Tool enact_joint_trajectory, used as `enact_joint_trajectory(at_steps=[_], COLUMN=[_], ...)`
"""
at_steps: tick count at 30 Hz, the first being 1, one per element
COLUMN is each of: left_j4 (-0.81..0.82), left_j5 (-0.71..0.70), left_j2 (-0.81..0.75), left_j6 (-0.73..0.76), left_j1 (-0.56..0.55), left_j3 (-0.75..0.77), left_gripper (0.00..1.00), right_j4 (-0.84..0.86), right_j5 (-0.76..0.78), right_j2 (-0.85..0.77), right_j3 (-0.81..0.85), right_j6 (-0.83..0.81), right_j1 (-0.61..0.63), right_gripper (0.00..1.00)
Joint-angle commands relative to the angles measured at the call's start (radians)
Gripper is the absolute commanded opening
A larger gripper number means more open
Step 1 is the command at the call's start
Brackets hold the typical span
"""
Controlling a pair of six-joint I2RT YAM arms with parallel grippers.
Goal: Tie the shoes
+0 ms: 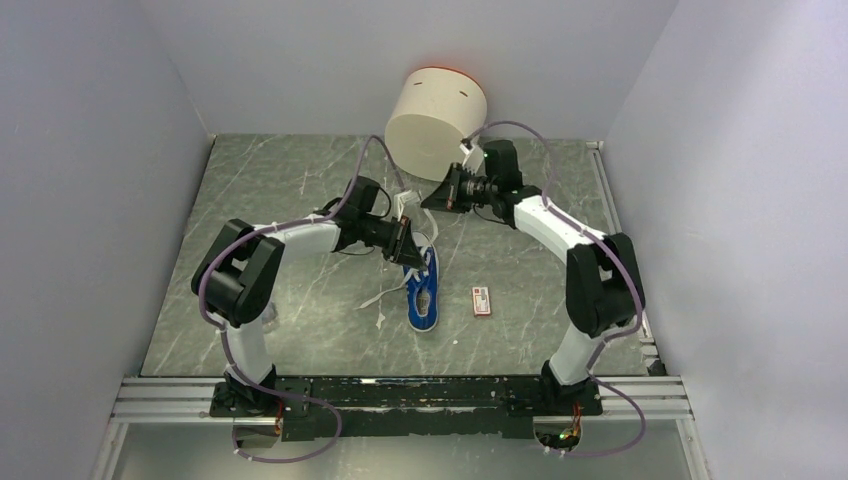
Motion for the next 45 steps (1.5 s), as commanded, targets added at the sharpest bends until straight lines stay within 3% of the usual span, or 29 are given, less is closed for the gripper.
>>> enact_joint_trajectory(at_steps=[1,4,6,8,10,12,15,19,21,24,27,31,39,42,45], left_j4=[-0.079,-0.111,-0.133,-0.141,-0.151,-0.153,-0.158,-0.081,-0.075,-0.101,-0.098,-0.134,-0.238,-0.241,-0.239], left_j5=[-0.009,-0.010,-0.012,-0.010,-0.023,-0.023,-0.027,-0.009,-0.010,-0.013,-0.026,-0.036,-0.051,-0.048,-0.045], left_j2=[-0.003,0.012,0.026,0.039,0.044,0.045,0.047,0.052,0.061,0.073,0.060,0.054,0.034,0.021,0.011], left_j6=[0.053,0.060,0.063,0.059,0.056,0.056,0.055,-0.004,-0.011,-0.010,-0.017,-0.002,0.067,0.064,0.070], left_j1=[0.002,0.002,0.004,0.007,0.008,0.012,0.017,0.027,0.027,0.028,0.028,0.028,0.031,0.032,0.033], left_j3=[0.038,0.057,0.070,0.077,0.080,0.079,0.083,0.068,0.075,0.099,0.099,0.116,0.148,0.146,0.139], left_gripper=[0.09,0.08,0.08,0.08,0.08,0.09,0.10,0.12,0.12,0.12,0.13,0.13,0.13,0.14,0.15], right_j4=[-0.163,-0.301,-0.451,-0.538,-0.588,-0.565,-0.284,0.285,0.431,0.349,0.258,0.424,0.447,0.458,0.421], right_j5=[-0.144,-0.101,0.043,0.196,0.276,0.273,0.104,-0.074,-0.160,-0.184,-0.091,0.016,0.149,0.126,0.084], right_j2=[0.126,0.184,0.206,0.194,0.159,0.082,-0.133,-0.342,-0.360,-0.311,-0.235,-0.183,-0.182,-0.181,-0.162], right_j3=[0.041,0.091,0.155,0.180,0.183,0.122,-0.107,-0.467,-0.547,-0.514,-0.461,-0.506,-0.541,-0.557,-0.535], right_j6=[-0.202,-0.281,-0.371,-0.431,-0.486,-0.494,-0.472,-0.583,-0.679,-0.837,-0.945,-0.886,-0.941,-0.945,-0.940], right_j1=[0.000,0.000,-0.015,-0.037,-0.072,-0.097,-0.090,-0.011,0.009,0.056,0.144,0.188,0.210,0.209,0.209], right_gripper=[0.00,0.01,0.21,0.49,0.64,0.76,0.98,1.00,1.00,0.97,0.98,1.00,0.93,0.87,0.73])
